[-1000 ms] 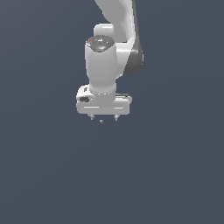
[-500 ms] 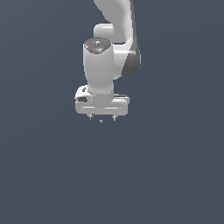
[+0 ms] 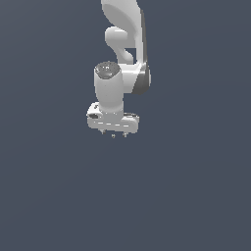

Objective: Pick up the object and move it to a goal position.

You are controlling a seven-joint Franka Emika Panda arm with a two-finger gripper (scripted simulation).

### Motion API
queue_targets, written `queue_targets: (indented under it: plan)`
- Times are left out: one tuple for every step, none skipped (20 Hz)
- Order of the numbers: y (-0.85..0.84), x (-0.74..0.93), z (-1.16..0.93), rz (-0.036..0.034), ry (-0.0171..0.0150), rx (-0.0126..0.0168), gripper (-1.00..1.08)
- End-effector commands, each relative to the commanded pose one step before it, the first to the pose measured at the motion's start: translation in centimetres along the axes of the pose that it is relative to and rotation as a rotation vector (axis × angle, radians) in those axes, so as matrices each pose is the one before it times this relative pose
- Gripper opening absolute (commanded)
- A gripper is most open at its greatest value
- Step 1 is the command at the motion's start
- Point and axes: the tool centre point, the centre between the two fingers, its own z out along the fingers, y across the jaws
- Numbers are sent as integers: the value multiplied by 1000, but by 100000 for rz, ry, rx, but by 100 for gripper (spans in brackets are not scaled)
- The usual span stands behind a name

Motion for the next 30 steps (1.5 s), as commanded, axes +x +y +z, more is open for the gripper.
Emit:
queue_targets:
  plan:
    - [664, -1645, 2118, 4476, -1271, 51, 100]
    - [305, -676, 831, 1845, -489, -19, 100]
    - [301, -640, 764, 1735, -454, -42, 100]
    - [293, -602, 699, 1621, -419, -60, 100]
    - [284, -562, 637, 1508, -385, -73, 100]
    - [270, -522, 577, 1390, -351, -83, 100]
    - [256, -479, 519, 1274, -318, -89, 100]
    - [238, -436, 464, 1154, -285, -91, 100]
    - [219, -392, 410, 1035, -253, -90, 100]
    - [198, -347, 358, 916, -222, -86, 100]
    - [174, -302, 307, 794, -190, -80, 100]
    - [150, -256, 257, 672, -160, -71, 100]
    - [125, -210, 209, 551, -130, -61, 100]
    - [98, -163, 162, 428, -101, -49, 100]
    - [71, -117, 115, 306, -72, -36, 100]
    - [45, -69, 69, 189, -44, -22, 100]
    - [17, -23, 24, 67, -16, -8, 100]
    - [-67, 107, -99, -371, -23, 11, 100]
    - [-1, -2, 30, 0, 0, 0, 100]
    - [-2, -6, 90, 0, 0, 0, 100]
    - [-3, -10, 150, 0, 0, 0, 100]
    - [21, -9, 208, 49, 1, 0, 100]
    - [-5, -18, 267, 0, 0, 0, 100]
    - [18, -17, 325, 49, 1, -1, 100]
    - [-7, -26, 382, 0, 0, 0, 100]
    - [27, -21, 437, 69, 2, -3, 100]
    - [15, -25, 491, 49, 2, -2, 100]
    - [-11, -29, 528, 0, 0, 0, 100]
    - [24, -14, 478, 69, 3, -2, 100]
    - [-10, -14, 417, 0, 0, 0, 100]
